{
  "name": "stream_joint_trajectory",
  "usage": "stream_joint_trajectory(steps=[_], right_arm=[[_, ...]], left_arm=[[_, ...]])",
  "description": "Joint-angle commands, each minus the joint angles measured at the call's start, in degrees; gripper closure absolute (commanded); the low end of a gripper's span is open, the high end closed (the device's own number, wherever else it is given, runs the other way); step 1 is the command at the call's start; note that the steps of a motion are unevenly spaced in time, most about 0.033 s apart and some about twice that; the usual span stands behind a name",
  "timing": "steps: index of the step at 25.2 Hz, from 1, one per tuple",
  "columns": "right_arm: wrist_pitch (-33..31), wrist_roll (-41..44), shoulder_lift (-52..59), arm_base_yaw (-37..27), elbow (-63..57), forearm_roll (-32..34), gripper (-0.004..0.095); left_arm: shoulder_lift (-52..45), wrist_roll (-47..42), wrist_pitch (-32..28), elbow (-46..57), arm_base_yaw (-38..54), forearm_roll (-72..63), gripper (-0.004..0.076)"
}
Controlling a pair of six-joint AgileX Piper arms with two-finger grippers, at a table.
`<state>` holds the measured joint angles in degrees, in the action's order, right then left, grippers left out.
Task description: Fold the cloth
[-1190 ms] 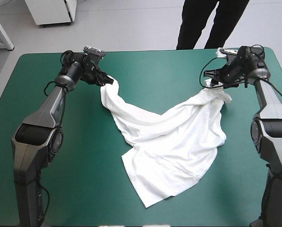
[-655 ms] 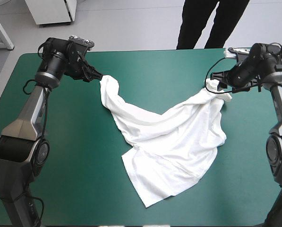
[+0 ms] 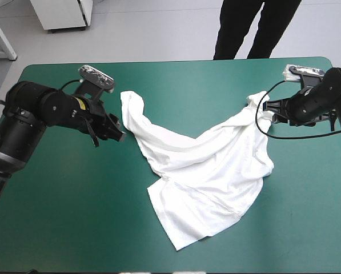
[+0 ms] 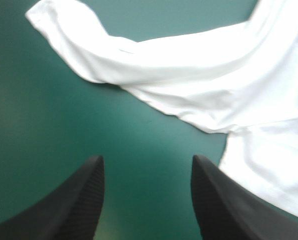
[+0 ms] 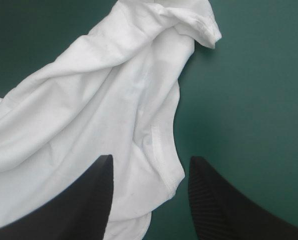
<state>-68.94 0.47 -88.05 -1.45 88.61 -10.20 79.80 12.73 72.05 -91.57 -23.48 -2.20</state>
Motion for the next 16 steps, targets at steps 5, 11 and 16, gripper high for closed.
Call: stream_joint_trajectory(steps=[5, 11, 16], right_arm=[[-1.0, -0.5, 2.4, -0.5, 1.2, -0.5, 0.0463], [-0.5, -0.5, 2.4, -0.5, 1.2, -0.5, 0.0463], [-0.8, -0.1, 2.4, -0.5, 1.2, -0.5, 0.0463]], left_arm=[[-2.1, -5.6, 1.7, 6.3, -11.8, -1.1, 0.0339], [0.5, -9.6, -1.2, 16.4, -20.4, 0.7, 0.0385], [7.3, -11.6, -2.3, 17.1, -21.4, 4.0, 0.0385]])
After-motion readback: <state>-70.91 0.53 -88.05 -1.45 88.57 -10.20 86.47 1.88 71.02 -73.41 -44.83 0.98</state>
